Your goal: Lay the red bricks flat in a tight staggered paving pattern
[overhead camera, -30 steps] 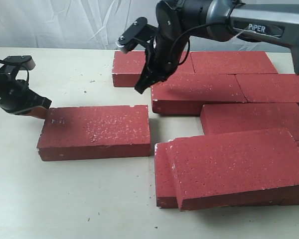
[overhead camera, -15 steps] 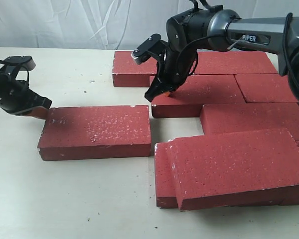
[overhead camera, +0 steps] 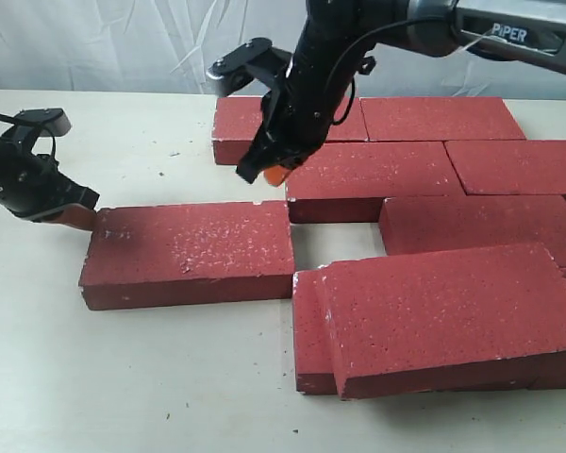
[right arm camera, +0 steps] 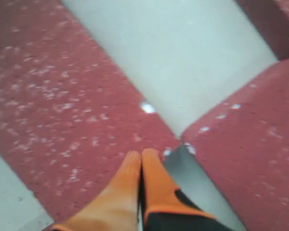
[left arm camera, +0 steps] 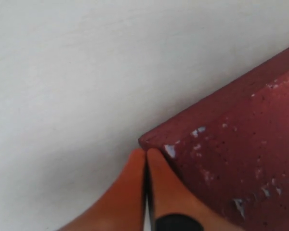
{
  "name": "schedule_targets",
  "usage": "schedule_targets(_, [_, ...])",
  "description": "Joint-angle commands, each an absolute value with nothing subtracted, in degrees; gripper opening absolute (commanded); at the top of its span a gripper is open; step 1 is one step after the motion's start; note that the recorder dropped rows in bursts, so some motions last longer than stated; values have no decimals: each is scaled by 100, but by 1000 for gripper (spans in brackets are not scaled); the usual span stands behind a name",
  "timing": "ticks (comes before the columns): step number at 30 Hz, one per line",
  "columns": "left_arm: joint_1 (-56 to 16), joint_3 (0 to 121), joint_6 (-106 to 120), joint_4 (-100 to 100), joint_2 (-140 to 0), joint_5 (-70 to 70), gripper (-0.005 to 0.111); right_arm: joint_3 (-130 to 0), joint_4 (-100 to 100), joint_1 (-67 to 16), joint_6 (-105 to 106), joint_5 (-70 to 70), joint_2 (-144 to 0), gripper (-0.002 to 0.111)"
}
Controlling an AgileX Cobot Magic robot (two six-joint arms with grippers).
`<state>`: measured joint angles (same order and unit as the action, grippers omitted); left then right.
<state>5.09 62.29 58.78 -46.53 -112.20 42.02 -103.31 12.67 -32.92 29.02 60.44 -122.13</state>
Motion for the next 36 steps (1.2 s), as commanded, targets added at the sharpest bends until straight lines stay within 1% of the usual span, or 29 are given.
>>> schedule_targets(1, [353,6211,6038,-5037,-11315,4007,0,-10105,1333,-3515,3274,6236,-12285,-1])
schedule_targets(6, [341,6211,6067,-5157,-11459,4068,0,-9957,1040,-3532,3248,6096,-12376,-1])
schedule_targets(11, [331,6211,6067,-5481,-11459,3913,0,-9957,1317,-3543,3297,6544,-12376,-1])
schedule_targets(16, [331,6211,6067,-5427,-11459,3798,0,-9967,2556,-3584,4241,6996,-12263,-1])
schedule_targets(18, [331,6211,6067,-5401,-11459,3796,0,-9967,2752,-3689,4683,6996,-12249,-1])
schedule_targets(24, [331,6211,6067,-5399,-11459,3869,0,-9730,1631,-4200,4753,6996,-12339,-1])
schedule_targets(32, [331,6211,6067,-5399,-11459,3963,0,-9676,1358,-4270,4718,6996,-12549,-1])
schedule_targets(36, [331,6211,6067,-5399,-11459,4133,0,-9676,853,-4270,4319,6913,-12549,-1])
